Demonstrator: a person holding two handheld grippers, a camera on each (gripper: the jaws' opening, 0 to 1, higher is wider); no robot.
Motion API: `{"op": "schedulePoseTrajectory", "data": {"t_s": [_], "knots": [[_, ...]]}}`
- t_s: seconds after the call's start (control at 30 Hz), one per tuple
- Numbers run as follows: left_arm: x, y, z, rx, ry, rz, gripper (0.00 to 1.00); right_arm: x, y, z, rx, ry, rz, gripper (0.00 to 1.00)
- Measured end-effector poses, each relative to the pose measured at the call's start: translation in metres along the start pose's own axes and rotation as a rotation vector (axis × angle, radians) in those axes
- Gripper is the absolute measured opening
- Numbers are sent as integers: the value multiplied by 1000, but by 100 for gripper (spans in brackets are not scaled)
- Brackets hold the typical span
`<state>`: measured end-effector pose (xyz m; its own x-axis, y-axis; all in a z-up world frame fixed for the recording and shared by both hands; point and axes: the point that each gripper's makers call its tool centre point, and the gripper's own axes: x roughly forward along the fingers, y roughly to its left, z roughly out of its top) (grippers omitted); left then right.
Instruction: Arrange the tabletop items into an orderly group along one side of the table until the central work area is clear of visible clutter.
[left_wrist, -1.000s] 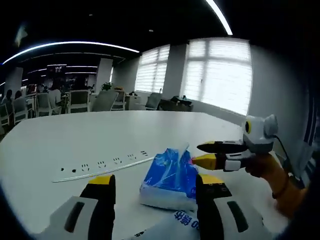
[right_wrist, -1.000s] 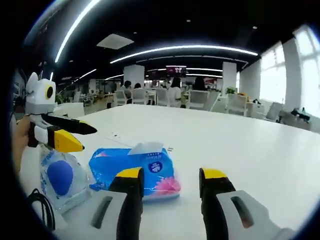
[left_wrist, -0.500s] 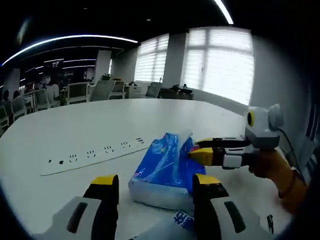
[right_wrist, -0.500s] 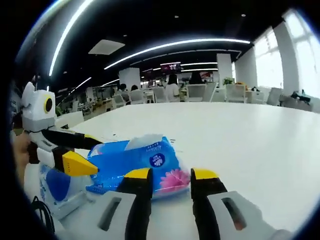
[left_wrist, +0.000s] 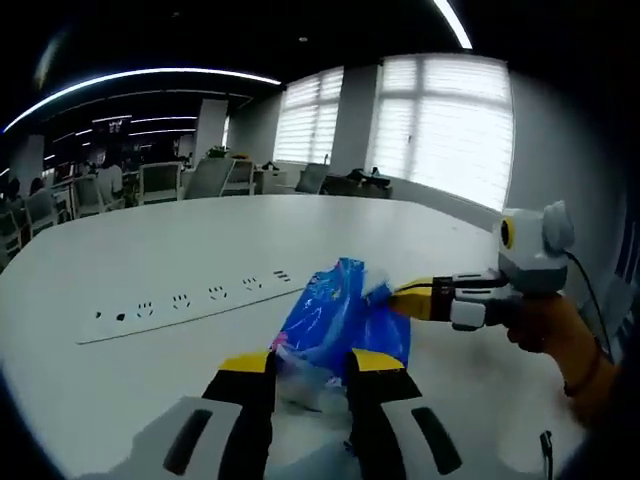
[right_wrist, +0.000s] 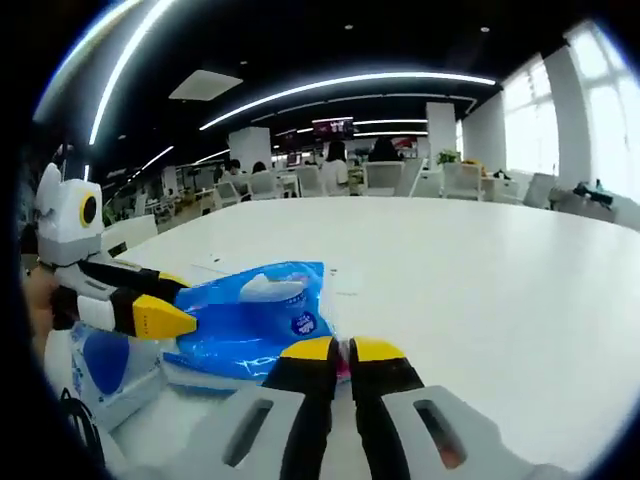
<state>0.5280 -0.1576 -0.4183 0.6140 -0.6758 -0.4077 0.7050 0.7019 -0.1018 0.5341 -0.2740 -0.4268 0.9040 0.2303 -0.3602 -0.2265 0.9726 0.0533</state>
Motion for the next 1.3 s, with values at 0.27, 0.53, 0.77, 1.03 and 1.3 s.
{"op": "schedulePoseTrajectory", "data": {"t_s": [0.27, 0.53, 0.77, 1.03, 1.3], "knots": [[1, 4, 2, -19, -11, 9, 18, -2, 1, 0, -20, 12, -5, 1], [1, 2, 3, -32, -24, 4, 3, -5, 1, 4, -20, 14, -10, 0], [0, -4, 7, -57, -51, -33, 1, -9, 0, 10, -47, 10, -29, 0], [-3, -7, 19, -15, -95, -44, 0, -14, -2, 16, -44, 4, -36, 0], [-7, -14, 27, -42, -114, -79, 0, -37, -4, 38, 23, -26, -41, 0]]}}
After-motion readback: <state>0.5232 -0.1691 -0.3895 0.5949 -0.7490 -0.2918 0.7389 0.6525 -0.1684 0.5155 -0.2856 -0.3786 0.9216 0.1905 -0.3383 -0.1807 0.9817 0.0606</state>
